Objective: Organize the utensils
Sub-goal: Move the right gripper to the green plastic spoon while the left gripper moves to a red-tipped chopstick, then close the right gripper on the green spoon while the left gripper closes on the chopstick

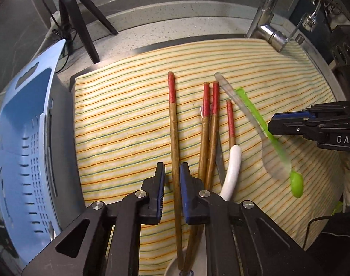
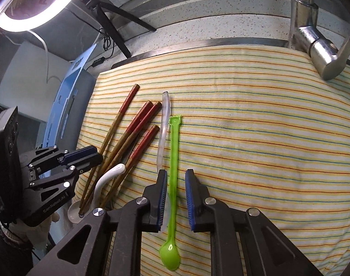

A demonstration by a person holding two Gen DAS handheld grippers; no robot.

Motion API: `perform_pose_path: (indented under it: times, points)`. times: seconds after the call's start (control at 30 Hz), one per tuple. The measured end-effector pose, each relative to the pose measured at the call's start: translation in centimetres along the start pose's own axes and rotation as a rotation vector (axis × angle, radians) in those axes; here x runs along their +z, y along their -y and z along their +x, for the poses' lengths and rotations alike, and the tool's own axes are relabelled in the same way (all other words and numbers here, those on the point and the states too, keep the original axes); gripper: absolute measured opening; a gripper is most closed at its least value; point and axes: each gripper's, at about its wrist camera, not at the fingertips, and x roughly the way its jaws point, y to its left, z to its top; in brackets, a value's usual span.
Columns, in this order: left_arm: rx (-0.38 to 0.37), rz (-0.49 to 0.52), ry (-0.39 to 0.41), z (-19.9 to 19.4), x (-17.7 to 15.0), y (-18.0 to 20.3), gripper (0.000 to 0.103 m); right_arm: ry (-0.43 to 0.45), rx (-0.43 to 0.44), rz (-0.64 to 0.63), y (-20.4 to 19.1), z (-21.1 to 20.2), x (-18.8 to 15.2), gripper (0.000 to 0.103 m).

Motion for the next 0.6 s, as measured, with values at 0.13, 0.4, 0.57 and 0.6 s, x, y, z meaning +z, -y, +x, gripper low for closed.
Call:
perform_pose_path:
  times: [0.13, 0.4, 0.57, 0.6]
  points:
    - [0.008, 0.004, -0.010, 0.1, -0.3, -0.3, 0.011, -0.010, -0.027, -0.018, 0.0, 0.4, 0.2, 0.008]
    - [0.008, 0.006, -0.015, 0.6, -0.2, -0.3, 0.011, -0.038, -0.075, -0.083, -1.6, 1.2, 0.7, 0.009]
    - [0.014, 0.025, -0.016, 0.7, -0.3, 0.1, 0.011, -0.057, -0.129, -0.183, -2.2, 1.2, 0.2, 0.008]
    - [0.012, 0.028, -0.018, 0.7, -0.3, 0.1, 0.008, -0.060, -0.133, -0.191, -2.1, 1.1, 0.2, 0.008]
